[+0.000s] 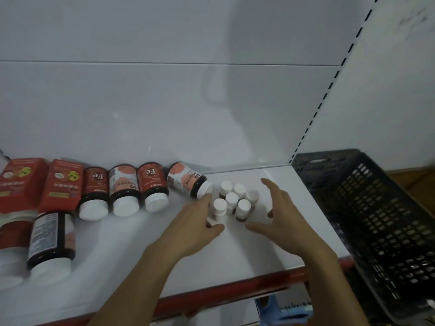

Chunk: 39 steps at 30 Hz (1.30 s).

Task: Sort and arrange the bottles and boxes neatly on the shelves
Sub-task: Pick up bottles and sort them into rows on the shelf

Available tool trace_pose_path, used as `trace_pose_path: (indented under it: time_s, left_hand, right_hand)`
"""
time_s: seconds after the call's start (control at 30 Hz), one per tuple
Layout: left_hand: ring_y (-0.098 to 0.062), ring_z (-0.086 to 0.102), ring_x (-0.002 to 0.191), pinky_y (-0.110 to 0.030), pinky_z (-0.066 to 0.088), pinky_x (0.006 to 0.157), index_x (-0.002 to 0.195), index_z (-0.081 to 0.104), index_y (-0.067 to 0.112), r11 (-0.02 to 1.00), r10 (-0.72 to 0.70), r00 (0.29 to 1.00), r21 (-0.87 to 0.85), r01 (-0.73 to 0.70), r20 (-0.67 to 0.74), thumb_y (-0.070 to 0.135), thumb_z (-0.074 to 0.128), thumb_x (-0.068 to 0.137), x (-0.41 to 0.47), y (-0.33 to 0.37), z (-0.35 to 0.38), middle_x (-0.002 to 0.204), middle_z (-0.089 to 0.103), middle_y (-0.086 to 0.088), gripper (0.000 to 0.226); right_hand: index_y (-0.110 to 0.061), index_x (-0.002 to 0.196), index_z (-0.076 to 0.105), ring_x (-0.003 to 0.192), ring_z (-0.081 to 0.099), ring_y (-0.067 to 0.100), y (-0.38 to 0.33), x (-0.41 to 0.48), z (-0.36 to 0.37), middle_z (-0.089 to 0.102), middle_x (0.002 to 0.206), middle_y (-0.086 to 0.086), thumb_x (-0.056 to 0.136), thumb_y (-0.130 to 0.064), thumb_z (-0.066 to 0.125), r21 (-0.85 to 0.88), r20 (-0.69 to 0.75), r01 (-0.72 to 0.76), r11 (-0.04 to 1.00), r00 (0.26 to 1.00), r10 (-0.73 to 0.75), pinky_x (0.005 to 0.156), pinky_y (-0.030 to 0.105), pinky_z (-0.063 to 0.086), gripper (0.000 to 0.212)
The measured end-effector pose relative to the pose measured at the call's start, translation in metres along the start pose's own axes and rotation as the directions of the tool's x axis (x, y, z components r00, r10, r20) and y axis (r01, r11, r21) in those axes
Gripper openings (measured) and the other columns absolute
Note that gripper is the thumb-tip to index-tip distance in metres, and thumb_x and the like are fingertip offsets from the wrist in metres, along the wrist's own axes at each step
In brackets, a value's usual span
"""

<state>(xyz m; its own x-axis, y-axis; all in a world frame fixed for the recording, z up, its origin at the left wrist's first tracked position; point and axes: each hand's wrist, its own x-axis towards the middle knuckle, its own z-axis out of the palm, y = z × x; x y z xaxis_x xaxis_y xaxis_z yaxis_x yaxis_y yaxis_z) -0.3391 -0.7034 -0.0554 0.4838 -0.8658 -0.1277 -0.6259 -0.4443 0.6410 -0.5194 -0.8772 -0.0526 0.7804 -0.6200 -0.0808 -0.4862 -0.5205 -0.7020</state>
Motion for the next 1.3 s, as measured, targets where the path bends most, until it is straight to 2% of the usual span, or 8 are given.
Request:
trace_pose_path:
  time_s: [0.17,0.33,0.5,0.63,0.8,1.0,1.13,1.3]
  left_hand:
    - [-0.008,0.055,0.126,-0.030,0.050,0.100,0.151,0.037,0.034,0.949,-0.096,0.995,0.300,0.093,-0.005,0.057,0.062,0.092,-0.029,-0.025,-0.054,0.148,0.050,0.013,0.068]
    - [-0.013,0.061,0.109,-0.039,0.054,0.088,0.134,0.052,0.036,0.933,-0.045,0.974,0.339,0.121,-0.224,0.043,0.066,0.092,-0.058,-0.047,-0.107,0.123,0.062,0.015,0.045]
    - [-0.020,0.053,0.116,-0.042,0.048,0.095,0.137,0.053,0.033,0.913,0.026,0.940,0.392,0.116,-0.339,0.038,0.069,0.090,-0.075,-0.079,-0.129,0.128,0.056,0.007,0.050]
    - [-0.017,0.032,0.136,-0.045,0.036,0.105,0.144,0.039,0.039,0.888,0.067,0.970,0.458,0.050,-0.236,0.043,0.068,0.087,-0.072,-0.102,-0.135,0.147,0.036,0.014,0.064]
    - [-0.017,0.009,0.146,-0.055,0.020,0.111,0.145,0.034,0.043,0.811,0.213,0.976,0.564,-0.154,-0.040,0.024,0.075,0.079,-0.037,-0.091,-0.110,0.157,0.019,0.008,0.081]
    - [-0.034,0.023,0.141,-0.051,0.031,0.097,0.135,0.048,0.037,0.689,0.243,0.961,0.721,-0.075,-0.133,0.007,0.071,0.073,-0.006,-0.076,-0.083,0.157,0.021,-0.005,0.072]
    - [-0.027,0.028,0.138,-0.047,0.031,0.102,0.140,0.044,0.040,0.835,0.194,0.951,0.550,-0.031,-0.242,0.017,0.072,0.082,-0.013,-0.064,-0.095,0.151,0.028,0.001,0.069]
    - [-0.010,0.050,0.121,-0.027,0.043,0.099,0.130,0.053,0.037,0.978,0.015,0.782,-0.155,-0.142,-0.623,0.043,0.066,0.089,-0.068,-0.067,-0.151,0.129,0.053,0.015,0.043]
  right_hand:
    - [-0.045,0.151,0.023,0.134,0.041,0.019,-0.041,0.013,-0.006,0.033,0.155,-0.006,0.084,-0.060,0.070,-0.155,-0.069,0.089,0.984,0.993,-0.100,0.103,0.037,0.040,0.083]
    - [-0.041,0.144,0.034,0.125,0.042,0.023,-0.114,0.062,0.029,0.053,0.136,-0.005,0.085,-0.057,0.067,-0.395,0.072,0.240,0.887,0.970,-0.231,0.098,0.045,0.035,0.069]
    - [-0.033,0.143,0.025,0.106,0.058,0.031,-0.146,0.092,0.082,0.057,0.110,0.003,0.071,-0.044,0.079,-0.552,0.200,0.236,0.800,0.969,-0.147,0.090,0.046,0.036,0.091]
    - [-0.029,0.142,0.022,0.083,0.062,0.028,-0.151,0.100,0.097,0.061,0.093,0.002,0.073,-0.030,0.075,-0.462,0.166,0.194,0.865,0.977,-0.131,0.076,0.038,0.048,0.087]
    - [-0.027,0.125,0.030,0.086,0.062,0.031,-0.154,0.095,0.094,0.062,0.101,0.005,0.074,-0.044,0.076,-0.333,0.054,0.080,0.939,0.996,-0.066,0.072,0.038,0.048,0.071]
    - [-0.033,0.114,0.044,0.077,0.054,0.021,-0.146,0.073,0.083,0.058,0.085,-0.009,0.085,-0.050,0.069,-0.142,-0.338,0.113,0.983,0.928,-0.156,0.062,0.032,0.037,0.042]
    - [-0.026,0.126,0.049,0.087,0.056,0.016,-0.140,0.067,0.075,0.061,0.102,-0.008,0.087,-0.042,0.073,-0.074,-0.442,0.150,0.986,0.882,-0.167,0.072,0.031,0.044,0.049]
    - [-0.039,0.119,0.052,0.088,0.063,-0.004,-0.163,0.078,0.087,0.063,0.104,-0.022,0.080,-0.044,0.080,0.203,-0.499,0.227,0.952,0.861,-0.099,0.065,0.003,0.043,0.048]
